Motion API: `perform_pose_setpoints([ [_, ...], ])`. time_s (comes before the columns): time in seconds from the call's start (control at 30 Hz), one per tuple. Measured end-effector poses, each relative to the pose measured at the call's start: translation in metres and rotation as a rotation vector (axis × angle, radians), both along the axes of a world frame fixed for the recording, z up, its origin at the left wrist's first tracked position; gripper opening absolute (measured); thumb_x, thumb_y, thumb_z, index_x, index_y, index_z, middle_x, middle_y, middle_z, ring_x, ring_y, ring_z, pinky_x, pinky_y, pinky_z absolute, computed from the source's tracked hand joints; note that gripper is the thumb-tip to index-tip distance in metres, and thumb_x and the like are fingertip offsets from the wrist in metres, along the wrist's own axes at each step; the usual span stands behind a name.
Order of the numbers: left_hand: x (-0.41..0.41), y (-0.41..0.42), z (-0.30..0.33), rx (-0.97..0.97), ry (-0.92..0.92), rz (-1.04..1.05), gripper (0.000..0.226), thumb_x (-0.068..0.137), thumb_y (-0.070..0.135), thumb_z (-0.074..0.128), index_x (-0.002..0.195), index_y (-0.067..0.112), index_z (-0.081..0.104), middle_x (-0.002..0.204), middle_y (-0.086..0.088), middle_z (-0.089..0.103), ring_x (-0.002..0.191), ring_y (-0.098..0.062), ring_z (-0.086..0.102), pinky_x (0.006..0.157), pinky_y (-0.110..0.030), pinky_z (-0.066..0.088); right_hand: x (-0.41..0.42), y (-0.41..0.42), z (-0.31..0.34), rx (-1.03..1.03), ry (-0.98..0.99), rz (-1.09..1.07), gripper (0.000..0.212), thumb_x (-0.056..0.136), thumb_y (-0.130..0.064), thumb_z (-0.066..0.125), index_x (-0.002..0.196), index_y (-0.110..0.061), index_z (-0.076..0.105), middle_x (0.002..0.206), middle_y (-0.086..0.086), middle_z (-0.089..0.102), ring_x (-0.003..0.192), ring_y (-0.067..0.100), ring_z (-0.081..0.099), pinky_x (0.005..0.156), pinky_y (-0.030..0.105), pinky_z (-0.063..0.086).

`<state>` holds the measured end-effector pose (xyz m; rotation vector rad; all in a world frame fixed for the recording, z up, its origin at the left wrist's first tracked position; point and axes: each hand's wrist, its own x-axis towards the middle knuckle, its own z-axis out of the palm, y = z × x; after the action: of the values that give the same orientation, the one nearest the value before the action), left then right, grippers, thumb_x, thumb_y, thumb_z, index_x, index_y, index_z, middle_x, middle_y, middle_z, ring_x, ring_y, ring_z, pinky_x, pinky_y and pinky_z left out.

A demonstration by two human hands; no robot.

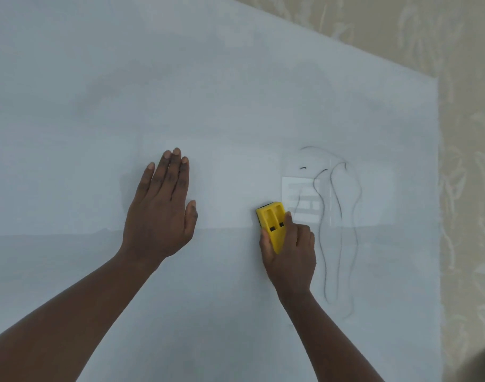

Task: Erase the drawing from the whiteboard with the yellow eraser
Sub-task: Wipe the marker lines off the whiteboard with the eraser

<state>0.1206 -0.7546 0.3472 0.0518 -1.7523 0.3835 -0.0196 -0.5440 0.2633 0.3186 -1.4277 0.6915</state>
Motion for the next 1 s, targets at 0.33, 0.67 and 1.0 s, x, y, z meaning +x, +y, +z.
perform_pose_setpoints([
  [0.33, -0.028, 0.025, 0.020, 0.047, 0.018, 0.061, 0.070, 0.096, 0.033, 0.030, 0.155, -0.003, 0.020, 0.164, -0.022, 0.022, 0.155, -0.033, 0.018, 0.127, -0.050, 0.018, -0.049, 0.089, 0.063, -0.189, -0.129, 0.047, 0.058, 0.090, -0.051, 0.055, 0.130, -0.010, 0.055, 0.101, 0.012, 0.059, 0.087, 0.032, 0.057, 0.063, 0.036, 0.050],
  [0.67, -0.039, 0.023, 0.015, 0.040, 0.053, 0.118, 0.071, 0.096, 0.035, 0.026, 0.156, -0.003, 0.019, 0.165, -0.020, 0.022, 0.155, -0.031, 0.018, 0.126, -0.050, 0.019, -0.037, 0.061, 0.162, -0.241, -0.088, 0.107, 0.055, 0.089, -0.050, 0.061, 0.129, -0.011, 0.058, 0.107, 0.010, 0.061, 0.089, 0.032, 0.059, 0.066, 0.033, 0.044],
  [1.0, -0.037, 0.025, 0.012, 0.044, 0.050, 0.130, 0.070, 0.096, 0.034, 0.027, 0.156, -0.003, 0.020, 0.164, -0.021, 0.024, 0.154, -0.033, 0.020, 0.126, -0.051, 0.020, -0.041, 0.062, 0.139, 0.311, 0.263, 0.021, 0.055, 0.095, -0.047, 0.055, 0.129, -0.003, 0.059, 0.101, 0.012, 0.064, 0.081, 0.032, 0.056, 0.067, 0.041, 0.049],
])
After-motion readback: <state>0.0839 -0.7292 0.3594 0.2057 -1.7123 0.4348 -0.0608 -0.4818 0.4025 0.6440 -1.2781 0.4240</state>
